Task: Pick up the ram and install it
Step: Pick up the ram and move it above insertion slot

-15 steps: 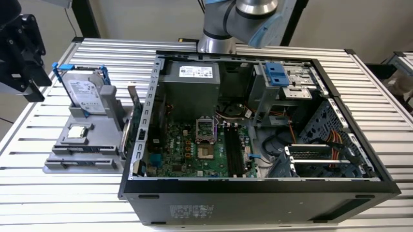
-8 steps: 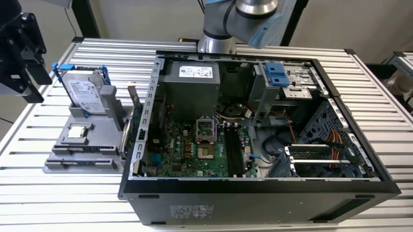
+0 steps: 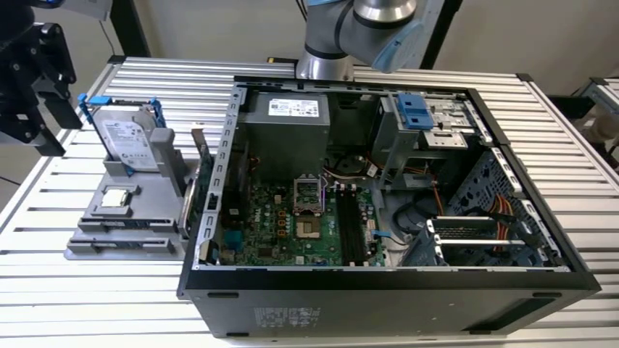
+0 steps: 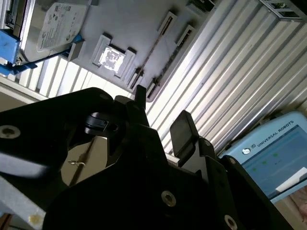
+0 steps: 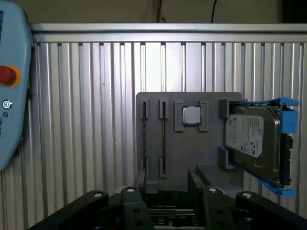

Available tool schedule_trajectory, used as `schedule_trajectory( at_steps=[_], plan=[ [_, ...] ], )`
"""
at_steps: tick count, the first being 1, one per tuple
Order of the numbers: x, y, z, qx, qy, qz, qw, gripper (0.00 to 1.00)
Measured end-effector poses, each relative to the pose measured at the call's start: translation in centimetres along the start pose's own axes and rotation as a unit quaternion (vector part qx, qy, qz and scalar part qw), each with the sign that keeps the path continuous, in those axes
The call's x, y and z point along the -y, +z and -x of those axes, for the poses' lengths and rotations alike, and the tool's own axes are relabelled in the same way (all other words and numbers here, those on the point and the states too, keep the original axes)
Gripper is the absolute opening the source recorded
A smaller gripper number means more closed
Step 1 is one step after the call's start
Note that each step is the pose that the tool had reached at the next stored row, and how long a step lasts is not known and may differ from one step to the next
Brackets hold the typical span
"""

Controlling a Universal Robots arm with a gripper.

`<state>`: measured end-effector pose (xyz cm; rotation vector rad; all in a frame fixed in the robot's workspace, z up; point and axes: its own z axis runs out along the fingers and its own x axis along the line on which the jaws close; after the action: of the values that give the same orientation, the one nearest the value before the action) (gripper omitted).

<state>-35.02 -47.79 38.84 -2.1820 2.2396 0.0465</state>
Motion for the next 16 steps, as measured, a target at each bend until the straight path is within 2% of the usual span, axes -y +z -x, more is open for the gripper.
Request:
schedule_trajectory(
  at_steps=[16],
  plan=[
    [0.00,0.97,-0.03,-0.0005,0.000,0.0000,1.0000,1.00]
  ],
)
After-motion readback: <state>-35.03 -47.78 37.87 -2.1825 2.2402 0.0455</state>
